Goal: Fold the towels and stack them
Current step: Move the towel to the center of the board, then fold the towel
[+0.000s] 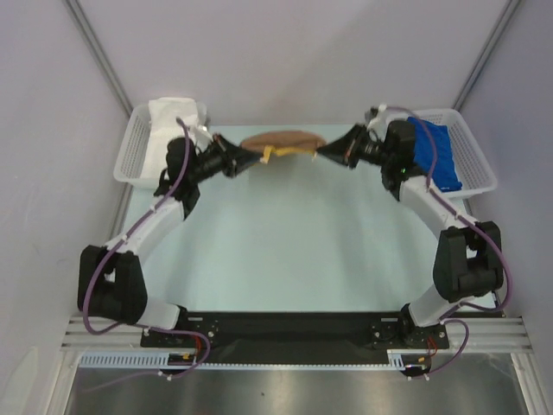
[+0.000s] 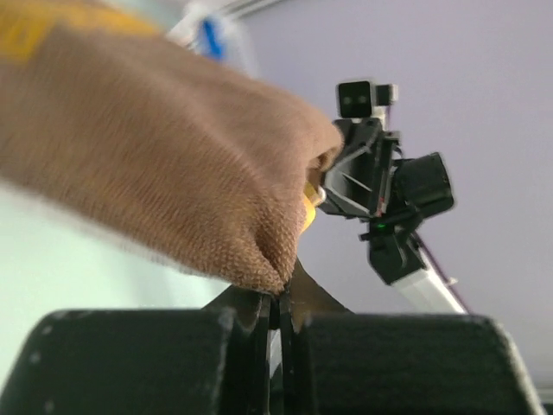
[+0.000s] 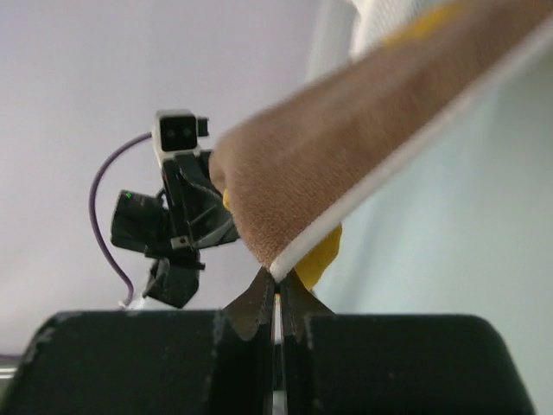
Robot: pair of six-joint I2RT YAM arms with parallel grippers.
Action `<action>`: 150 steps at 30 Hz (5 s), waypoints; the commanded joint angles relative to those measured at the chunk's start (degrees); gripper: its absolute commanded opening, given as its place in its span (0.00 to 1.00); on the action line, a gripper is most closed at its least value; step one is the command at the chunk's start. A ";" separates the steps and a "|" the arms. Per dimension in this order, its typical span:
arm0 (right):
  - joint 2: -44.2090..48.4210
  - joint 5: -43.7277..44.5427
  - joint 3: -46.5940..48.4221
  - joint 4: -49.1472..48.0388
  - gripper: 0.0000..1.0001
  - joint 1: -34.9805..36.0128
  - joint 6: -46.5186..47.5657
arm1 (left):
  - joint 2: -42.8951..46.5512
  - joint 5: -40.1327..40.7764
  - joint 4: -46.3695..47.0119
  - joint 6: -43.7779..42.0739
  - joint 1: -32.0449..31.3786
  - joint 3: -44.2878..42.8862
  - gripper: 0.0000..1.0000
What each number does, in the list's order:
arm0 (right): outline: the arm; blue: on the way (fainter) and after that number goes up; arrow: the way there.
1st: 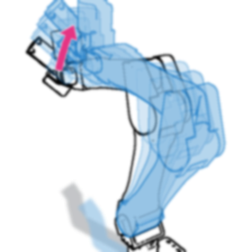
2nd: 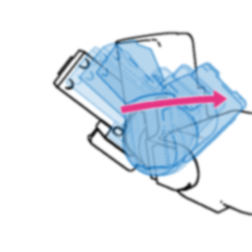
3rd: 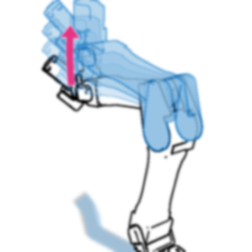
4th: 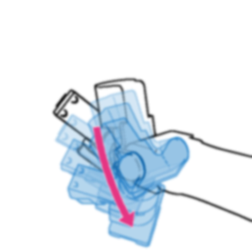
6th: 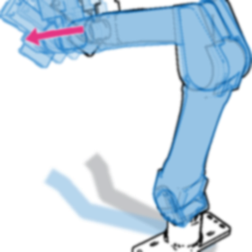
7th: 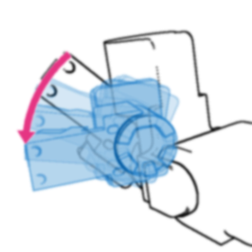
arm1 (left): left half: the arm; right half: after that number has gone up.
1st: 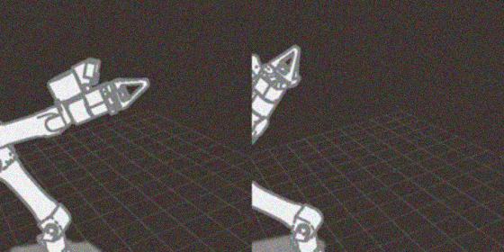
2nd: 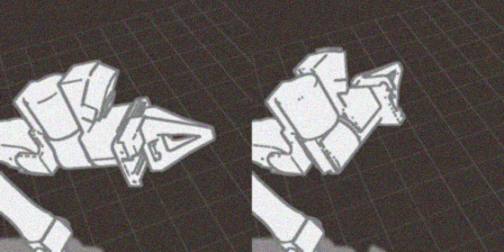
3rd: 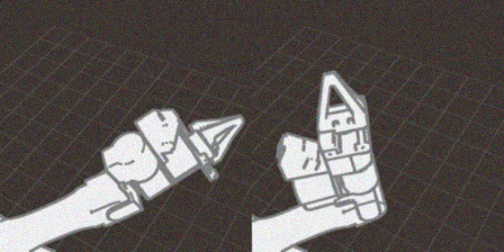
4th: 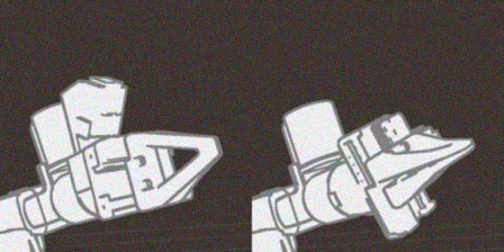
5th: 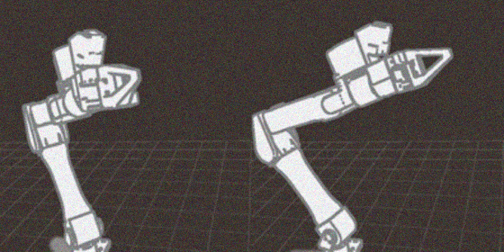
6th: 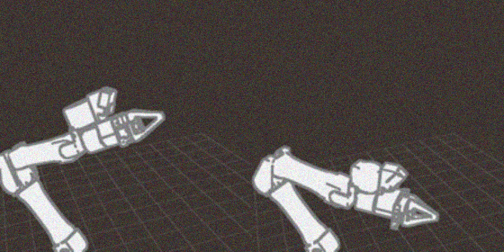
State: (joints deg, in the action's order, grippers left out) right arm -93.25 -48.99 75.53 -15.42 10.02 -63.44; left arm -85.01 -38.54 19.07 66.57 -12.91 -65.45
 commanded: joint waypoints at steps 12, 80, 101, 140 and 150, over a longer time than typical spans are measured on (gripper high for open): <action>13.88 4.69 -45.28 6.44 0.02 6.06 9.29 | 19.79 0.05 -9.13 -5.65 -1.16 43.30 0.08; 15.15 44.61 -17.04 40.85 0.38 21.29 35.74 | 20.62 24.56 -37.55 -24.97 -9.69 21.35 0.49; -48.86 36.78 48.65 36.60 0.34 3.60 37.95 | -48.84 40.22 -46.93 -43.27 -0.45 -48.19 0.54; -57.65 55.15 59.74 45.13 0.33 12.57 47.53 | -54.12 38.98 -44.30 -43.27 0.25 -48.81 0.51; -56.69 55.06 58.77 43.38 0.08 12.31 47.53 | -53.33 35.48 -40.79 -42.83 0.34 -48.46 0.15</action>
State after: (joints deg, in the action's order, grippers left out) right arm -149.80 5.61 133.43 28.45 22.33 -16.58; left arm -138.47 -0.93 -24.95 24.01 -12.93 -114.10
